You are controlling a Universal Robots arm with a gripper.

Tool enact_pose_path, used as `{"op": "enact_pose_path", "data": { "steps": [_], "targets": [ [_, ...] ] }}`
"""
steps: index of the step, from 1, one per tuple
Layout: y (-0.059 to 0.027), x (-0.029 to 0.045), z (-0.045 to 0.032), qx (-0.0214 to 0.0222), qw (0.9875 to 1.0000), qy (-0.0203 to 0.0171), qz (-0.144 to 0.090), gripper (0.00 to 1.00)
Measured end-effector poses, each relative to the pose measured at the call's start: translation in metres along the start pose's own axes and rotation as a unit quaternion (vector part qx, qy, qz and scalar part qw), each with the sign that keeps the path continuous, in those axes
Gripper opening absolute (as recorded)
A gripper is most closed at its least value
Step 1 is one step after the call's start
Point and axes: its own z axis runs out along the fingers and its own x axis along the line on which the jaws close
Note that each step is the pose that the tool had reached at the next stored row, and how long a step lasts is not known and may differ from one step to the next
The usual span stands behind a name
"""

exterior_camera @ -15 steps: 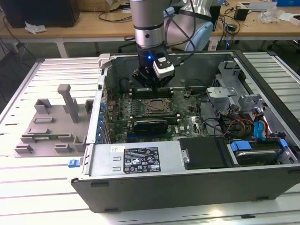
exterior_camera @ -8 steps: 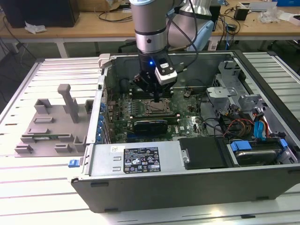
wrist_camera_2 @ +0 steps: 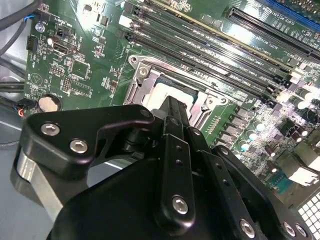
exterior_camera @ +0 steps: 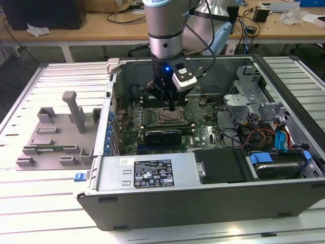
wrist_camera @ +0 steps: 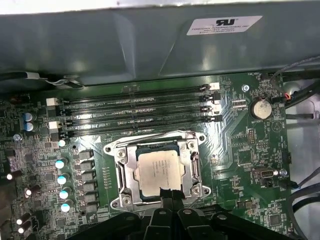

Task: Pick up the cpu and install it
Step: 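Install the first cpu locking lever, then install the second cpu locking lever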

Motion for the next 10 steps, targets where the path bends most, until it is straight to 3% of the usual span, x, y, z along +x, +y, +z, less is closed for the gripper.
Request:
{"op": "enact_pose_path", "data": {
  "steps": [10],
  "targets": [
    [0.0, 0.0, 0.0, 0.0, 1.0, 0.0, 0.0, 0.11]
  ]
}}
